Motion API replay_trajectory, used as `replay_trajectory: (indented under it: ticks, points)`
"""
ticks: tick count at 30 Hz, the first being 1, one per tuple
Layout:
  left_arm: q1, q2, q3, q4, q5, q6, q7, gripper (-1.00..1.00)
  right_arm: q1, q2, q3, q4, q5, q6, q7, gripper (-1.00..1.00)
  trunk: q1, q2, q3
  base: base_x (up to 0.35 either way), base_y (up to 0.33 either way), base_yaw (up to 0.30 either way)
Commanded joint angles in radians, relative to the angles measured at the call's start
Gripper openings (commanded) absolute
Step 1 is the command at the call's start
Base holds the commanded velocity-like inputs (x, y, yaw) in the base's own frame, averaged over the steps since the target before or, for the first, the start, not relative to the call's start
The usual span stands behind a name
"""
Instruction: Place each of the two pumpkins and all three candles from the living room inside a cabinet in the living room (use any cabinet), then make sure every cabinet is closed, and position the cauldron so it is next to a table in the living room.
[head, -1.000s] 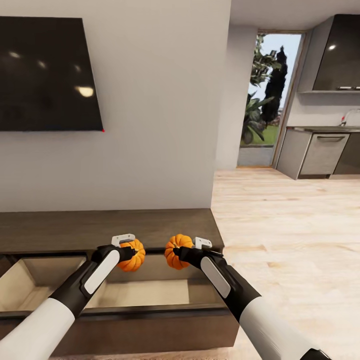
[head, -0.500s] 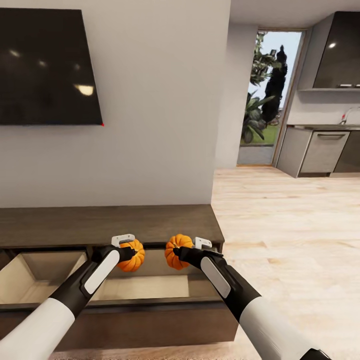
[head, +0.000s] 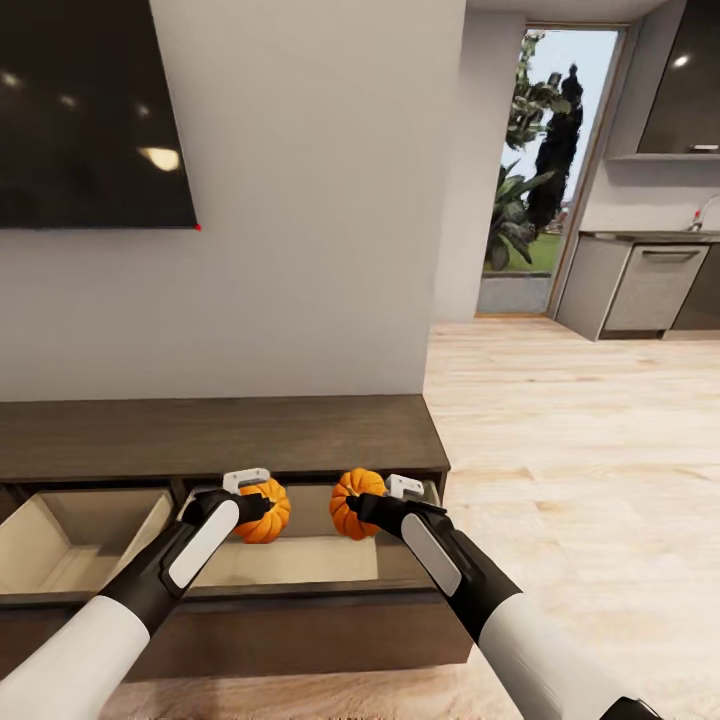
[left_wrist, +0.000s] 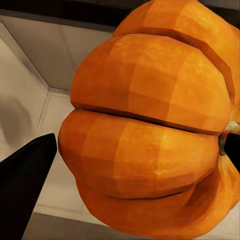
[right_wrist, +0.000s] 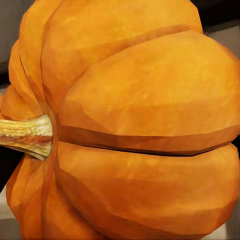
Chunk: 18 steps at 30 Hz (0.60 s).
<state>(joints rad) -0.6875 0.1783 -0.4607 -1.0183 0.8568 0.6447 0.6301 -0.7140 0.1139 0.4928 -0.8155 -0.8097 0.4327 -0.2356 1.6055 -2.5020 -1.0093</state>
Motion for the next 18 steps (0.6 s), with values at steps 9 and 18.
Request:
replay_trajectory:
  ticks: [9,18]
  points:
    - [-0.001,0.001,-0.004,-0.002,0.007,0.0,0.013,-1.0,-0.001,0.0,0.003,-0.002,-0.016,0.0,-0.011,-1.0,0.004,-0.003,-0.036,0.0,0.0,0.0]
    - [-0.001,0.001,-0.004,-0.002,0.007,0.0,0.013,-1.0,-0.001,0.0,0.003,-0.002,-0.016,0.0,-0.011,-1.0,0.008,-0.005,-0.071,0.0,0.0,0.0]
